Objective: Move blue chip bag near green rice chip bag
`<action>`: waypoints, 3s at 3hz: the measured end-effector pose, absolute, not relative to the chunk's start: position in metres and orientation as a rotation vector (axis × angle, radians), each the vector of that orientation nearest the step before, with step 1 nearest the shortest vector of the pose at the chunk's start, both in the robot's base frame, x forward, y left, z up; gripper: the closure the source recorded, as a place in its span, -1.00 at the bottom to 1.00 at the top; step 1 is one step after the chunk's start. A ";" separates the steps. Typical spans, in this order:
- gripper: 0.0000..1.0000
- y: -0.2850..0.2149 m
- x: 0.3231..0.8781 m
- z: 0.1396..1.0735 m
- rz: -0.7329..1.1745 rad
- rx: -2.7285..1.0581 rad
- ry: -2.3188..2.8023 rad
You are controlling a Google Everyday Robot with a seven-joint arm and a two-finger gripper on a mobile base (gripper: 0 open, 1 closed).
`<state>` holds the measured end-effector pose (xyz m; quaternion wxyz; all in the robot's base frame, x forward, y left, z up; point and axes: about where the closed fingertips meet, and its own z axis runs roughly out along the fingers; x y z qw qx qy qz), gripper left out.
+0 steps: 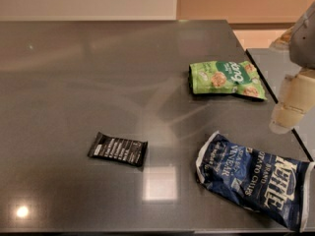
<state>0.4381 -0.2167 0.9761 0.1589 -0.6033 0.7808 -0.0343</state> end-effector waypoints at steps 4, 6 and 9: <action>-1.00 -0.218 0.384 0.938 0.032 -1.800 2.164; -1.00 -0.216 0.347 0.900 0.091 -1.826 2.173; -1.00 -0.214 0.325 0.862 0.107 -1.842 2.148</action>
Offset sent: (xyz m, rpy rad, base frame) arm -0.0304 -0.0075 -0.0181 0.0439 0.0333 0.0624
